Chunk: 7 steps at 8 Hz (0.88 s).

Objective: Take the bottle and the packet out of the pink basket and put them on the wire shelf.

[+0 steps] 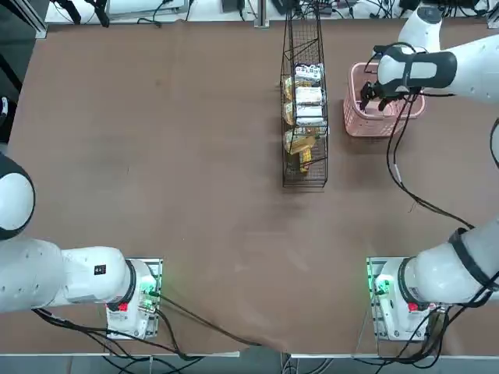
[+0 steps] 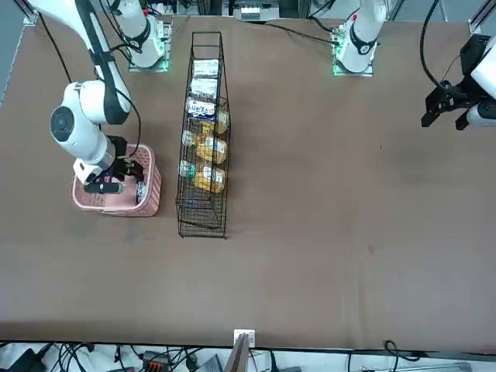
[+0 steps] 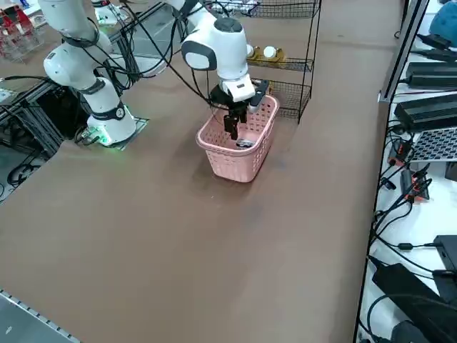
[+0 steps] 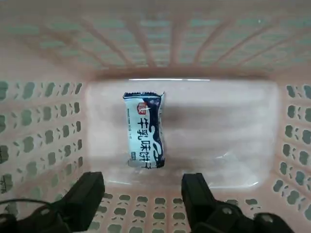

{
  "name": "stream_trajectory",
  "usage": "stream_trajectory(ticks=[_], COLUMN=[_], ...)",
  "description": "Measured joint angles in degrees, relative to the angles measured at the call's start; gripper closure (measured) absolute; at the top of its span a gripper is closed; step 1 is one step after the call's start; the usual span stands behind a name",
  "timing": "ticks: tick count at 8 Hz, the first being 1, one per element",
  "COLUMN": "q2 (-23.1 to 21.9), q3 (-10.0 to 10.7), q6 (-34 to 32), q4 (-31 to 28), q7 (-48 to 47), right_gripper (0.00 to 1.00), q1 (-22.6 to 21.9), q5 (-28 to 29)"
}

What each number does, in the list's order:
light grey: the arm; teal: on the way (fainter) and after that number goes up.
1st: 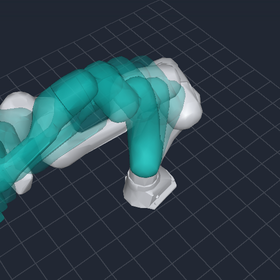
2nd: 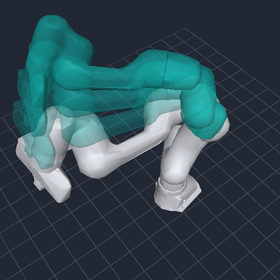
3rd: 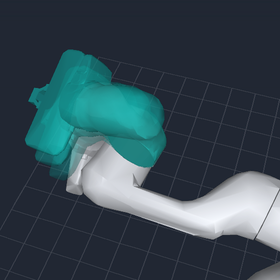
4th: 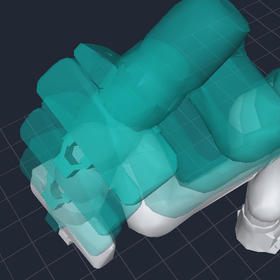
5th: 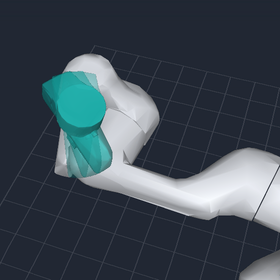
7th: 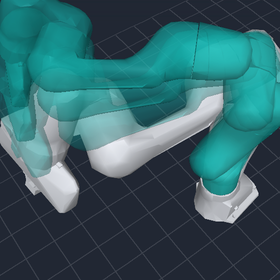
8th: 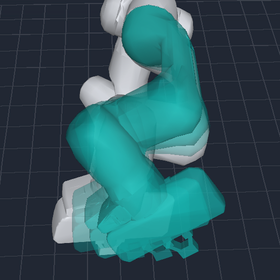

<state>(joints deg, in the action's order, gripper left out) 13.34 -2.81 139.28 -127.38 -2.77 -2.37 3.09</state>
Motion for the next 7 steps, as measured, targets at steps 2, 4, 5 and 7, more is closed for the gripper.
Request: stream_trajectory(ticks=[2,4,5,7], q2=[0.69,1.46,1.77,2.28], q3=[-0.16,-0.16,-0.16,-0.16], q6=[0.42,1.37,1.8,2.58], q4=[-0.08,-0.09,-0.09,-0.09], q7=[0.09,0.16,0.18,0.22], right_gripper=[0.03,0.04,0.04,0.05], q1=[0.0,0.0,0.0,0.0], q5=[0.0,0.0,0.0,0.0])
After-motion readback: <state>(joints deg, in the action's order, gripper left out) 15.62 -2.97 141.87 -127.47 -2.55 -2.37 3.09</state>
